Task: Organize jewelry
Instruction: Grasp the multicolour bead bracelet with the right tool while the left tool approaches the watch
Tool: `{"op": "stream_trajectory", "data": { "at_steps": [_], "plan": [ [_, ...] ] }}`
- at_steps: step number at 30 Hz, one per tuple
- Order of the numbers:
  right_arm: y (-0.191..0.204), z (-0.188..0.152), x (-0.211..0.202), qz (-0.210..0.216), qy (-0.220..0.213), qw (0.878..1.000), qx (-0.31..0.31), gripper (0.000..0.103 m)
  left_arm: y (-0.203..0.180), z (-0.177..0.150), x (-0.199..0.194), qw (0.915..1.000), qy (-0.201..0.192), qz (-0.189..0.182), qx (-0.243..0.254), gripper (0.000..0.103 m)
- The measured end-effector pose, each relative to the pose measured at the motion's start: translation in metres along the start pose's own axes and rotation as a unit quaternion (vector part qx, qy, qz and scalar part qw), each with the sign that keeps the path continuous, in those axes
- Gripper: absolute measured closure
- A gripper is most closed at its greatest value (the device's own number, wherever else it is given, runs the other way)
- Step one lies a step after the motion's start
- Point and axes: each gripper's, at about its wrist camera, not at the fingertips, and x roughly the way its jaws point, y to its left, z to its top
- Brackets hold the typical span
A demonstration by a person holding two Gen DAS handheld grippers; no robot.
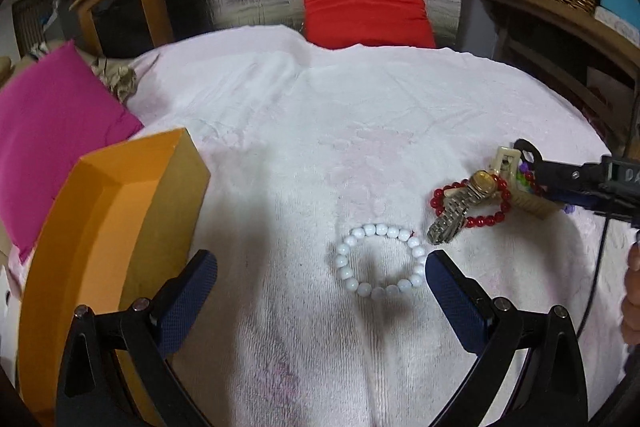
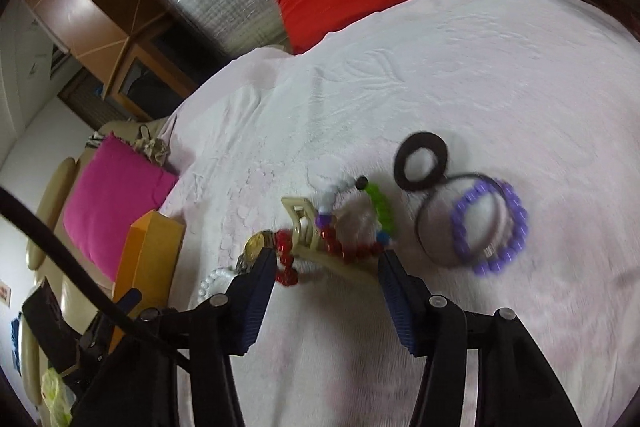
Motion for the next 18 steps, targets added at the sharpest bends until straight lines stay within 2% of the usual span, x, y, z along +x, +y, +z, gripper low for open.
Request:
{"op": "stream_trajectory", "data": {
  "at_steps": [2,3,4,9,10,13,18],
  "plan": [
    [-0.001,0.005,0.012,0.003,0.006,1.0,-0.007,0.046,0.004,0.002,0.003,0.9999,0.002,-0.004,-0.012,0.0],
    [-0.001,0.006,0.016,0.003,0.01,1.0,-0.01,0.051,0.005,0.003,0.004,0.9999,0.002,-0.004,-0.014,0.0],
    [-0.001,0.007,0.021,0.005,0.016,1.0,-0.013,0.061,0.004,0.004,0.005,0.9999,0.002,-0.004,-0.013,0.0],
    [-0.002,0.008,0.031,0.004,0.023,0.999,-0.022,0.083,-0.002,0.006,0.008,0.9999,0.0,-0.012,-0.001,0.0],
    [-0.004,0.008,0.03,0.011,0.021,1.0,-0.014,0.092,-0.003,0.006,0.007,0.9999,-0.001,-0.015,0.0,0.0],
    [-0.009,0.008,0.022,0.018,0.016,1.0,0.003,0.092,-0.006,0.006,0.006,0.9997,-0.002,-0.022,0.009,0.0],
    [-0.019,0.005,0.007,0.024,0.009,0.999,0.027,0.092,-0.005,0.003,0.009,0.9997,0.007,-0.012,0.019,0.0]
  ]
}}
